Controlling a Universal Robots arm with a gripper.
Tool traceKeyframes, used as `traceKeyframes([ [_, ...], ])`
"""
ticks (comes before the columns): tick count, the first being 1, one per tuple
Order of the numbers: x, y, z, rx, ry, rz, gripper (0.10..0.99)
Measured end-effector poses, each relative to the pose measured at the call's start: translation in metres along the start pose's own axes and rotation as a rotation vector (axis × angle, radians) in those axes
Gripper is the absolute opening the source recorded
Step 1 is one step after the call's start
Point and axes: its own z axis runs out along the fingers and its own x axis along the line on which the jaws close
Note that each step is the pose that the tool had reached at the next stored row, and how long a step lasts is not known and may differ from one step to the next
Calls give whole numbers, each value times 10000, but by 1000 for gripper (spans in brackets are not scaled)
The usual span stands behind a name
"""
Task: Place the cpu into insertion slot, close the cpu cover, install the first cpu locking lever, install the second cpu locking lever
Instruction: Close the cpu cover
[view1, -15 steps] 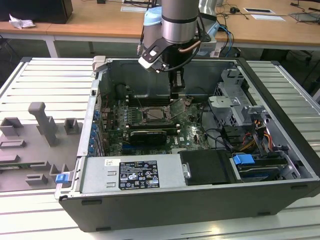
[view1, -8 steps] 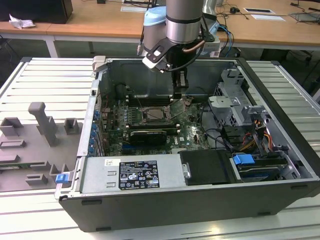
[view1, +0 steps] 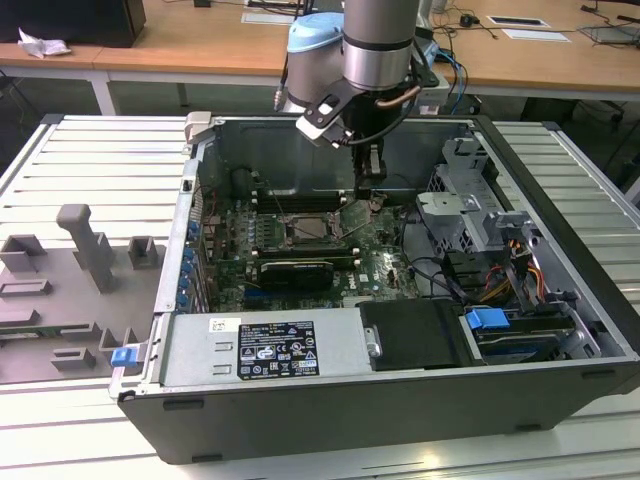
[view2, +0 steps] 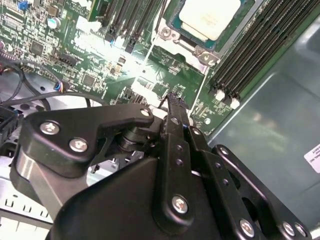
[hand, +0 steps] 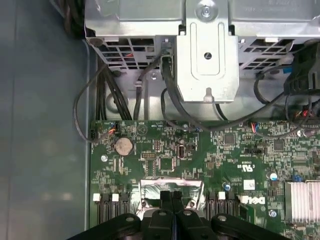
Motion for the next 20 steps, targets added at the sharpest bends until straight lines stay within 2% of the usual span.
traceKeyframes([
  [5,0,11,26,0,0,-1,106],
  [12,0,194,93,11,-1,0,106],
  [15,1,317,152,43,-2,-2,106],
  [18,-3,318,227,60,-1,0,106],
  [20,-16,316,247,70,-3,-1,106],
])
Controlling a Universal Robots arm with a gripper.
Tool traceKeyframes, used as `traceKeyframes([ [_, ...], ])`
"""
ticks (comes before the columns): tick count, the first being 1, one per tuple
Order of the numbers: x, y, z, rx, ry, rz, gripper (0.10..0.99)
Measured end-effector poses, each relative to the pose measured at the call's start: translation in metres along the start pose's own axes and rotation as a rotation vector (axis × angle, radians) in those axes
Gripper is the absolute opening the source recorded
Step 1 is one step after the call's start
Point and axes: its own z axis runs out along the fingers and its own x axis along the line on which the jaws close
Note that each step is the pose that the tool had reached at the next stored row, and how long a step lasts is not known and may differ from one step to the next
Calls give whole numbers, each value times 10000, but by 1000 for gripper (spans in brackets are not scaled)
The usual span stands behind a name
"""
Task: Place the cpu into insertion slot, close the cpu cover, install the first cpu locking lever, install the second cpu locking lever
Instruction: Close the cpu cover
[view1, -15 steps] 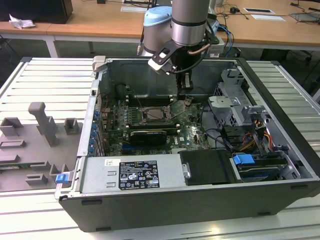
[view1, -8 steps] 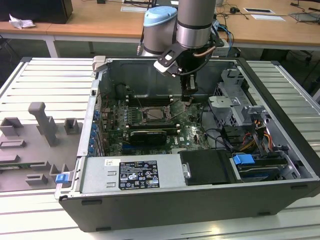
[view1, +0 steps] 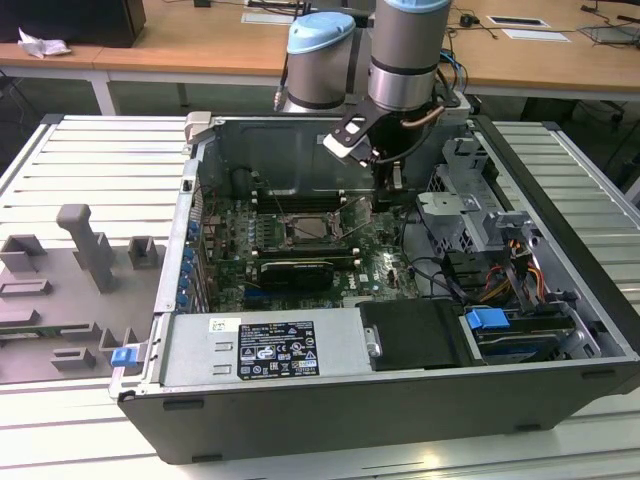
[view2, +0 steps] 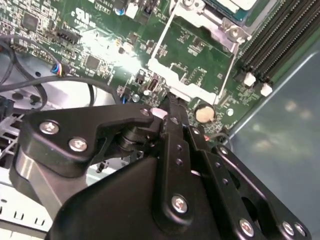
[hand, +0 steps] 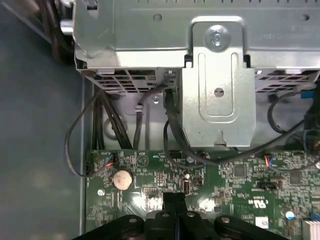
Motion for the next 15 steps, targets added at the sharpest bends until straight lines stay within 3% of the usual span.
traceKeyframes([
  [15,-11,-213,-67,1,28,2,106],
])
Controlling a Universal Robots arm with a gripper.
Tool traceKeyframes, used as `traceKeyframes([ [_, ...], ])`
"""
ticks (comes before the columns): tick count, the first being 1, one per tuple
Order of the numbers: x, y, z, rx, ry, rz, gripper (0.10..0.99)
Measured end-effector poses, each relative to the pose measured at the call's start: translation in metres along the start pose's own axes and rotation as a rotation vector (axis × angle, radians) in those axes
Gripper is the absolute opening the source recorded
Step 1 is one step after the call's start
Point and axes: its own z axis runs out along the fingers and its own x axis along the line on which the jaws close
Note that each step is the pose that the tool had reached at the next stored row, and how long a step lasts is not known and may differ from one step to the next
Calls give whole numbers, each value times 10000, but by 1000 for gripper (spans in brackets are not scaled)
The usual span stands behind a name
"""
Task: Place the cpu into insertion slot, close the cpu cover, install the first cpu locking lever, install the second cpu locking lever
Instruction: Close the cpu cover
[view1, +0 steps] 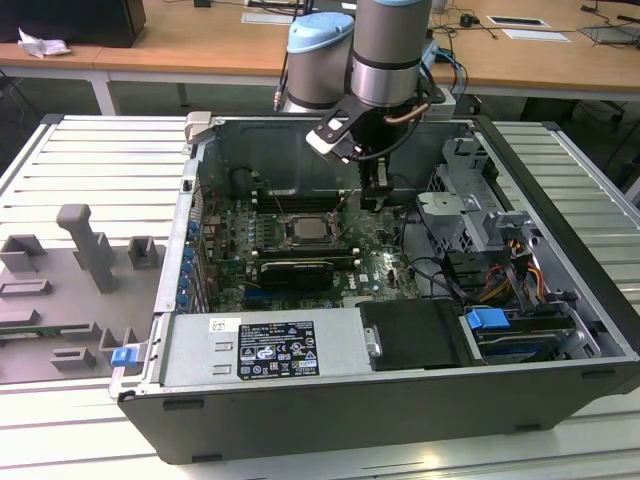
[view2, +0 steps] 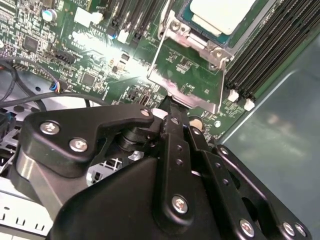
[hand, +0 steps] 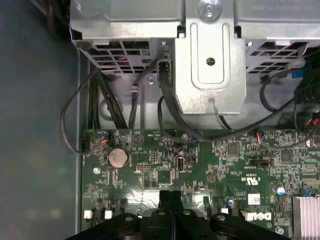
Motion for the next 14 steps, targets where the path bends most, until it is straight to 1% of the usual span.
traceKeyframes([
  [8,0,-58,-4,0,3,0,106],
  [14,0,-90,-5,0,46,3,106],
])
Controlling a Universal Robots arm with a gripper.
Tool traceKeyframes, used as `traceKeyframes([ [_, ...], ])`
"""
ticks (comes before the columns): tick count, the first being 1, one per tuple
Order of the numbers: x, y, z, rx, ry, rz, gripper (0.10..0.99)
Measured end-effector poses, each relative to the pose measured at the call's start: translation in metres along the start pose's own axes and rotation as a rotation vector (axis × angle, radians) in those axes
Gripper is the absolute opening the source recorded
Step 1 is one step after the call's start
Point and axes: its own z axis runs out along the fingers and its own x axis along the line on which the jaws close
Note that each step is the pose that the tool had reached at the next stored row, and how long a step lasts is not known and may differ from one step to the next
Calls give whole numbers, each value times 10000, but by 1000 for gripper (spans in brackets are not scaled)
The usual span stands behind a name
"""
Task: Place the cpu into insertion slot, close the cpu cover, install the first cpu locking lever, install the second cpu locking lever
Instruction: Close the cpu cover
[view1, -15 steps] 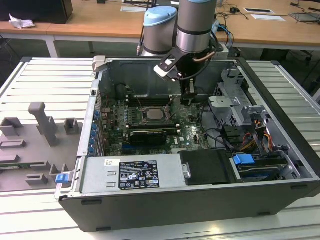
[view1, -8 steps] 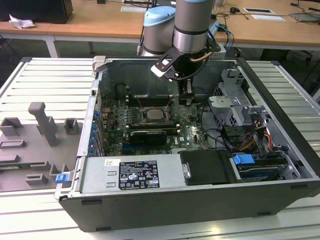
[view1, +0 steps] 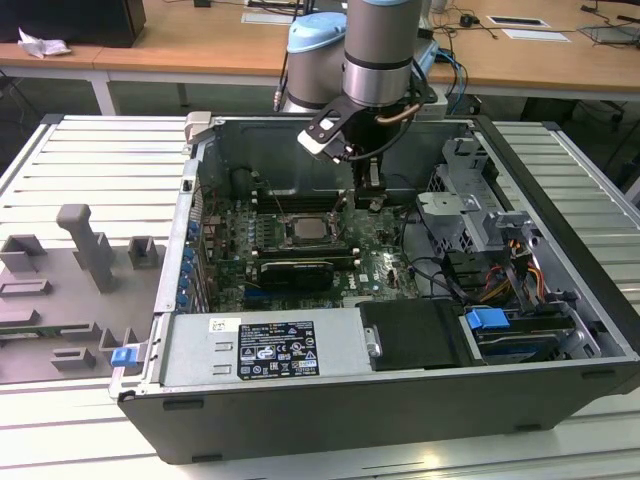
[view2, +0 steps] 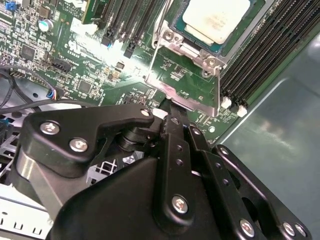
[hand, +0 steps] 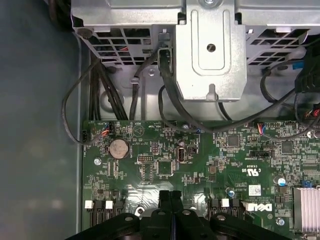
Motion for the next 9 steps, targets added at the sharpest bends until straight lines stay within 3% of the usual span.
traceKeyframes([
  [9,-1,-78,-5,0,23,2,106],
])
